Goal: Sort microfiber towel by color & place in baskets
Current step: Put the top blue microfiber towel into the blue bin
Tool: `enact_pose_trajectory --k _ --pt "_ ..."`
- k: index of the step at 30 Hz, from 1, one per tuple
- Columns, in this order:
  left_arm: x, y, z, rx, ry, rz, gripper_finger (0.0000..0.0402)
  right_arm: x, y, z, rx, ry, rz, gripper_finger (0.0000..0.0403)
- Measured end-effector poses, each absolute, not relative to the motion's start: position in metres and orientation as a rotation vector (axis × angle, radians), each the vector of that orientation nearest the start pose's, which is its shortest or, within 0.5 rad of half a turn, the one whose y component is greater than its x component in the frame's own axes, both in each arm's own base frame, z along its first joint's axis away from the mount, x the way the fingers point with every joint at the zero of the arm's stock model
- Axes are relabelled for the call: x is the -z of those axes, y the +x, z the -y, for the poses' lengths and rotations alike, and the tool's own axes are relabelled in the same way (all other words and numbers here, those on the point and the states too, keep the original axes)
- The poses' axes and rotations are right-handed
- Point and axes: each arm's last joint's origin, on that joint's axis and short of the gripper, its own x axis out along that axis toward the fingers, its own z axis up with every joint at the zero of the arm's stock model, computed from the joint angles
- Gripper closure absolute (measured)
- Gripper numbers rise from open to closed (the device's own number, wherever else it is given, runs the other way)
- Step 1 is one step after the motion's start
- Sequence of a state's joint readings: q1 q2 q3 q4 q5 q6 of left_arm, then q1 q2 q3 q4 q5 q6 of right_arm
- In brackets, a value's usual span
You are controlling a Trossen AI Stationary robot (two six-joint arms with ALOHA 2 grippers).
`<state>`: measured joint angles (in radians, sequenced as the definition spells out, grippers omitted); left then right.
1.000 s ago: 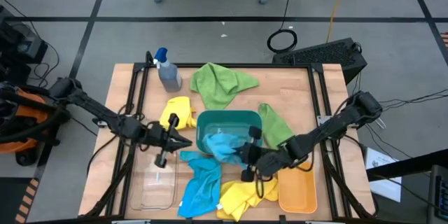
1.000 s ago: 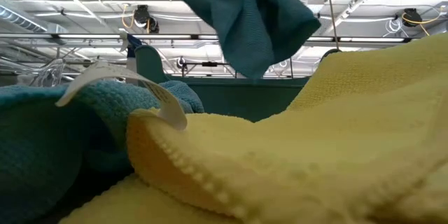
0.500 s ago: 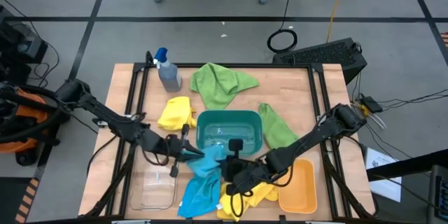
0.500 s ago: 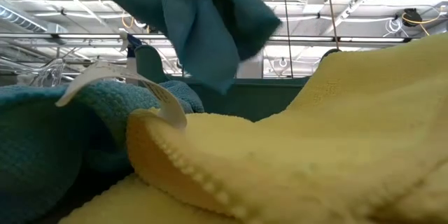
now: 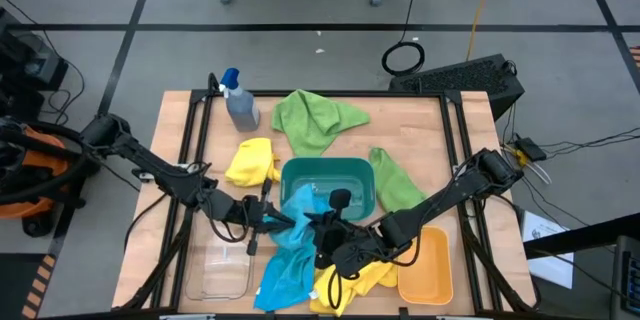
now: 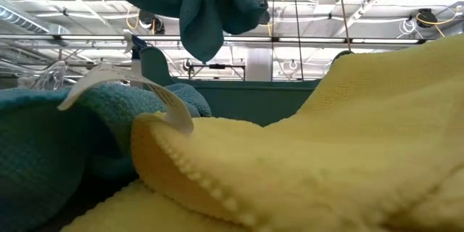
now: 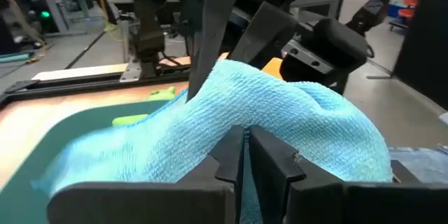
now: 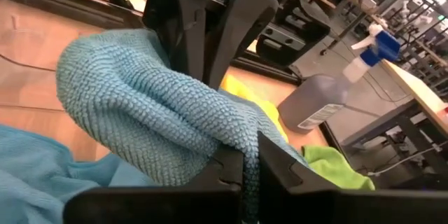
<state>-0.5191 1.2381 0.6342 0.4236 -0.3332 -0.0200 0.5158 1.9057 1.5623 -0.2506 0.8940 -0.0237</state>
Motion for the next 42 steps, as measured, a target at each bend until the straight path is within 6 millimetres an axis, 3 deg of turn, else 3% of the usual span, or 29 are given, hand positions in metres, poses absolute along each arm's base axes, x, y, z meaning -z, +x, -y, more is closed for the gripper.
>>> enact_pose_trajectory --k 6,15,20,29,42 --pt "-0.246 0.229 0.129 0.137 0.039 -0.165 0.0331 -0.284 0.386 -0.197 0.340 -0.425 -0.412 0.0399" --pt "-0.252 0.220 0.142 0.096 0.067 -0.104 0.0182 -0.292 0.384 -0.208 0.295 -0.522 -0.361 0.0399" --pt "-0.258 0.214 0.152 0.136 0.139 -0.039 0.0130 -0.292 0.385 -0.207 0.294 -0.521 -0.362 0.0399" --pt "-0.265 0.206 0.164 0.192 0.254 0.027 0.0121 -0.292 0.386 -0.204 0.304 -0.500 -0.360 0.0399" --pt "-0.257 0.212 0.156 0.192 0.344 -0.054 0.0120 -0.290 0.387 -0.209 0.144 -0.496 -0.362 0.0399"
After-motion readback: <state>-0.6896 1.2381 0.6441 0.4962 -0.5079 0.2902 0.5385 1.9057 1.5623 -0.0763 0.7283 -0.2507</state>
